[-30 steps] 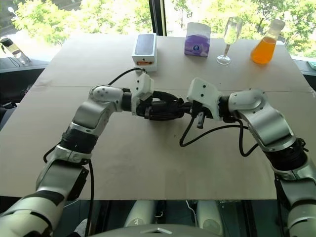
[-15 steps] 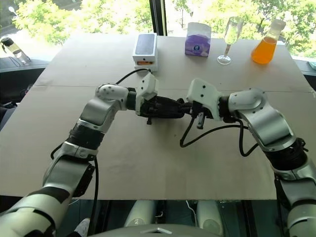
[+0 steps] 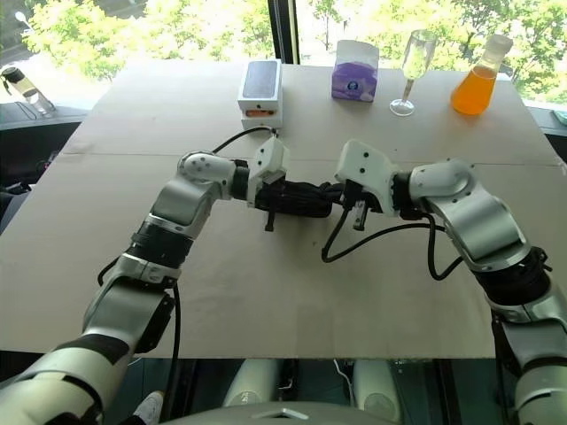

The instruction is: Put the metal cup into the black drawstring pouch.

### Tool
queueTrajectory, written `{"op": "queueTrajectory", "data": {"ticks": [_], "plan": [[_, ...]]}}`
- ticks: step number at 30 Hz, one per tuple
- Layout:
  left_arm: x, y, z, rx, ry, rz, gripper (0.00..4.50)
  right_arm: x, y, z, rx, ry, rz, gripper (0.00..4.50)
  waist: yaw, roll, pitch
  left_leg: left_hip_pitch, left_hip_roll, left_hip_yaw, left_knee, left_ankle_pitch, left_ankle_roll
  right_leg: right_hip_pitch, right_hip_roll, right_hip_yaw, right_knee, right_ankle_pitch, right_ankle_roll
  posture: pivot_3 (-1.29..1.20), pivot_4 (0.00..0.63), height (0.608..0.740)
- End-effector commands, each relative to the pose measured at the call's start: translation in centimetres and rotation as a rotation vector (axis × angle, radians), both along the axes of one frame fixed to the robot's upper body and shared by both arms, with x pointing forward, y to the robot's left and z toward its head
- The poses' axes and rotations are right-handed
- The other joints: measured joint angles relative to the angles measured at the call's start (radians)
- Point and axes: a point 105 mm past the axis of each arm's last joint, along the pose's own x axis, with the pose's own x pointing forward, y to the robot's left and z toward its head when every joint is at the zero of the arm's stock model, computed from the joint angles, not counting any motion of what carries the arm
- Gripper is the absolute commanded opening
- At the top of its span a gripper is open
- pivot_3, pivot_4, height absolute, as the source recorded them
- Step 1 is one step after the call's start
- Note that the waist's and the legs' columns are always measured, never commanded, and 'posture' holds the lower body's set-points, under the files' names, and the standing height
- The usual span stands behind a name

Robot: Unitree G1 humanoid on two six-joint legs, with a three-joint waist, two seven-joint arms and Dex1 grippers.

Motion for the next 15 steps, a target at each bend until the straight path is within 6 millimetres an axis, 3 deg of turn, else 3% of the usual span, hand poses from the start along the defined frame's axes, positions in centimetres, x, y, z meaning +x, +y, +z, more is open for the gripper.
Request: {"op": "queueTrajectory", "data": {"ticks": [1, 3, 15], "plan": [[-0.28, -0.59, 1.35, -0.018, -0.058, -0.027, 1.16, -0.46, 0.47, 1.31, 0.02, -0.059, 0.028, 0.0, 0.0, 0.0, 0.0, 0.0, 0.0, 0.0, 0.0, 0.0, 0.0, 0.0, 0.0, 0.0, 0.0, 0.0, 0.0, 0.0, 0.15, 0.737], [-0.24, -0.62, 1.28, -0.012, -0.059, -0.027, 2.07, -0.46, 0.49, 1.31, 0.021, -0.06, 0.029, 0.0, 0.0, 0.0, 0.0, 0.0, 0.0, 0.0, 0.0, 0.0, 0.0, 0.0, 0.0, 0.0, 0.0, 0.0, 0.0, 0.0, 0.15, 0.737], [-0.42, -1.32, 1.12, -0.002, -0.078, -0.068, 2.07, -0.53, 0.54, 1.42, 0.027, -0.064, 0.03, 0.0, 0.0, 0.0, 0.0, 0.0, 0.0, 0.0, 0.0, 0.0, 0.0, 0.0, 0.0, 0.0, 0.0, 0.0, 0.0, 0.0, 0.15, 0.737]]}}
